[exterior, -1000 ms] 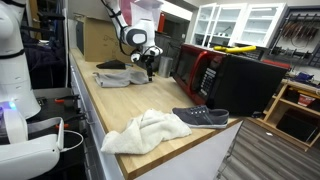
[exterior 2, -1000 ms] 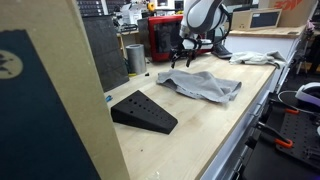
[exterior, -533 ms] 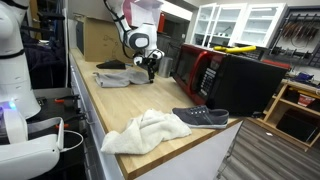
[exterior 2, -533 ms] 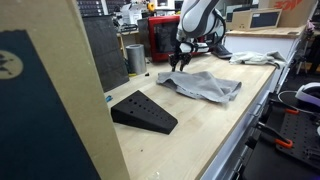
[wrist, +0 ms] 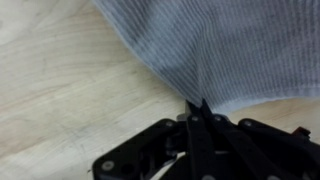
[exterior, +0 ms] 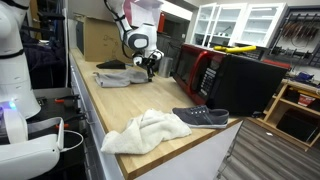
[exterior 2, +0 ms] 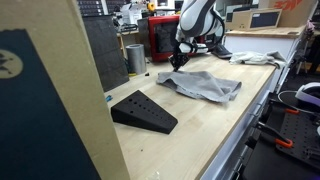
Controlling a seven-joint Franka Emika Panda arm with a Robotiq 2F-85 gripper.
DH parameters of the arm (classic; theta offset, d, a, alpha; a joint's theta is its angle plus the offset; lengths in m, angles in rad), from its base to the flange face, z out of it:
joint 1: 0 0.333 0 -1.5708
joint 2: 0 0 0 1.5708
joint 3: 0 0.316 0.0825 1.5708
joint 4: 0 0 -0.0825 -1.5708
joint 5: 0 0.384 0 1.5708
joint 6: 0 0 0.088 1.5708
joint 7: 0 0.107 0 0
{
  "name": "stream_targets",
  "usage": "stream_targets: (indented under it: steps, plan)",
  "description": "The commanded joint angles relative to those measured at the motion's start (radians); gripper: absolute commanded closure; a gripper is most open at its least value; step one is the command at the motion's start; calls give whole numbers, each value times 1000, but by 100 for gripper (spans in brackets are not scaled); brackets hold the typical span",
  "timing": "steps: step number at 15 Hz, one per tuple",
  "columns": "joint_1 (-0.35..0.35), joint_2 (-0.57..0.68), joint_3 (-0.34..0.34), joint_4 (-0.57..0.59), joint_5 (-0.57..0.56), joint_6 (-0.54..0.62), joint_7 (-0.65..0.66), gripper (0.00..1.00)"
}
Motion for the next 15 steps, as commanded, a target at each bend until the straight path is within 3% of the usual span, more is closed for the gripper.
stream_targets:
  steps: [1, 9, 10, 12, 15]
  plan:
    - [6, -71, -32, -47, -29, 31, -18, 99]
    - [18, -207, -195, -100, -284, 53, 42, 99]
    - [16, -229, -202, -110, -311, 51, 45, 72]
    - [34, -277, -221, -137, -372, 50, 66, 64]
    - [51, -354, -216, -174, -465, 43, 115, 42]
